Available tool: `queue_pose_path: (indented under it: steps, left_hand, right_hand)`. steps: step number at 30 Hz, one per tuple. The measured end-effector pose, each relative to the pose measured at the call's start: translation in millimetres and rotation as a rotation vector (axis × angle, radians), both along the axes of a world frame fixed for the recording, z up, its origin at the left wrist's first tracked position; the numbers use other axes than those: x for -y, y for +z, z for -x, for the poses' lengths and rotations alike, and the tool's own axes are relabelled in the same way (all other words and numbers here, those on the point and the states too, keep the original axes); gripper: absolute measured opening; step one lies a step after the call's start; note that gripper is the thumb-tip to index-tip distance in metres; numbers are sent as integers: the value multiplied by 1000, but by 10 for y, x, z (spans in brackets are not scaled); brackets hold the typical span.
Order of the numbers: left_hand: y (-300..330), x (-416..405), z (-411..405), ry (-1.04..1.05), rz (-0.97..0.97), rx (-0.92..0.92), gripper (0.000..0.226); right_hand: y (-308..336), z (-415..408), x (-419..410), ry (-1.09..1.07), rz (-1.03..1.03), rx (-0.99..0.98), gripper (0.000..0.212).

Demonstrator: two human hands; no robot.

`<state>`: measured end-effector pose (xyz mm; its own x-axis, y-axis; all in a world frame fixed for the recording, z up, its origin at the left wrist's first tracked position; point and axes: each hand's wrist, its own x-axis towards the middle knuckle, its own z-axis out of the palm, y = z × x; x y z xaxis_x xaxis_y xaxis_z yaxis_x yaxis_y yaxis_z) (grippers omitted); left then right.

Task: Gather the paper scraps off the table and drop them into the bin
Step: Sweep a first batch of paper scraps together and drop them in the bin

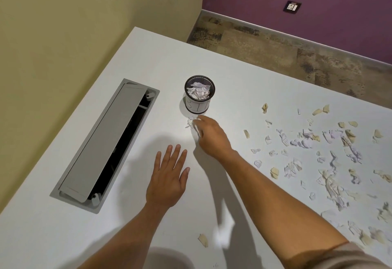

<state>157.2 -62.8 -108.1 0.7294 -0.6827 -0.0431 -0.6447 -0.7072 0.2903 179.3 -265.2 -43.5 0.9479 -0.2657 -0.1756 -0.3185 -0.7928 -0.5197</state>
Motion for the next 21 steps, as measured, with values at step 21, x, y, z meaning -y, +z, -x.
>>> queue_pose_path:
  steps: [21]
  left_hand:
    - [9, -27, -17, -49, -31, 18, 55]
  right_hand:
    - [-66, 1462, -288, 201, 154, -221, 70]
